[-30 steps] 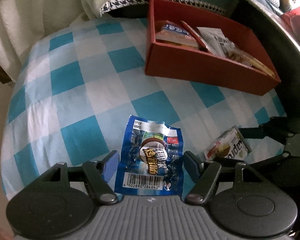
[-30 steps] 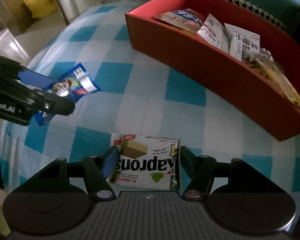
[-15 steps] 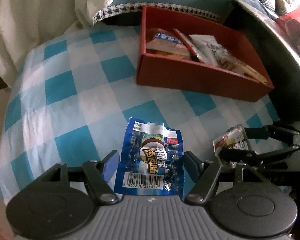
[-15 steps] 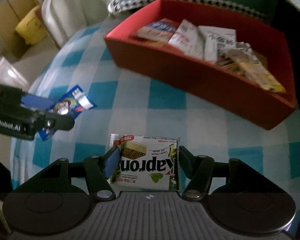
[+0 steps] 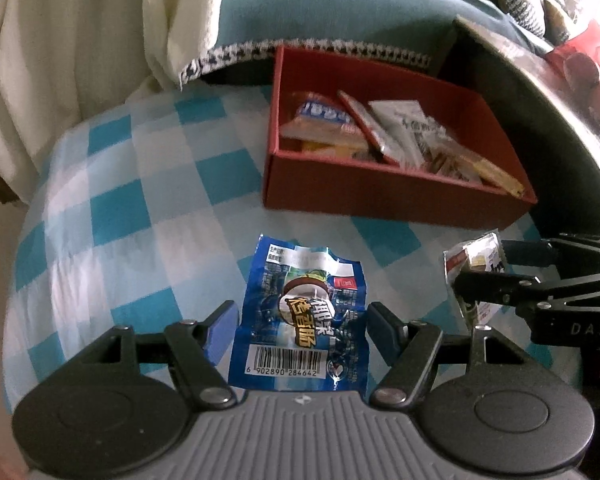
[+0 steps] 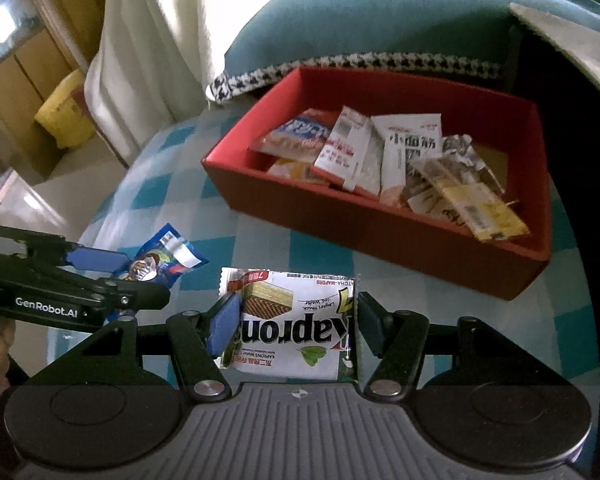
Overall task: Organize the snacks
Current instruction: 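Carry the blue pack with the left tool while the right tool carries the Kaprons pack to the box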
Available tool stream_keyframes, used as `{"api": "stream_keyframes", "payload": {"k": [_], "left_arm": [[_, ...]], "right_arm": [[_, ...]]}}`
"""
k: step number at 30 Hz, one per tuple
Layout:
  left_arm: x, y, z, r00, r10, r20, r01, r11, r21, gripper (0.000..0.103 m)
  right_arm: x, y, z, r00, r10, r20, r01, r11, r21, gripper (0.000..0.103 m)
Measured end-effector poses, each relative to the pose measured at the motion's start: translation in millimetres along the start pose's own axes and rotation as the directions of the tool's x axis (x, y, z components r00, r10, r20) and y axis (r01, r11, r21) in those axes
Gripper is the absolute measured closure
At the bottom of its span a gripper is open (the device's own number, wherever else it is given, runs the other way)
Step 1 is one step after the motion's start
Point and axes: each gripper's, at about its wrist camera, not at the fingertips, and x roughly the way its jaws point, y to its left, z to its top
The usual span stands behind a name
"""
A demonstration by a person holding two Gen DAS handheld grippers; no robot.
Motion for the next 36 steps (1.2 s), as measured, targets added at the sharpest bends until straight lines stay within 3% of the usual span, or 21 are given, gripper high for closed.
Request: {"api": "stream_keyframes", "payload": {"k": [36], "left_arm": [[-15,-49,57,0.986,-0.027,0.163,0.017,0.998,0.058,0.039]], "right_arm": [[-45,-33,43,0.978,0.001,0.209,-0.02,0.996,0.087,0.033]]}}
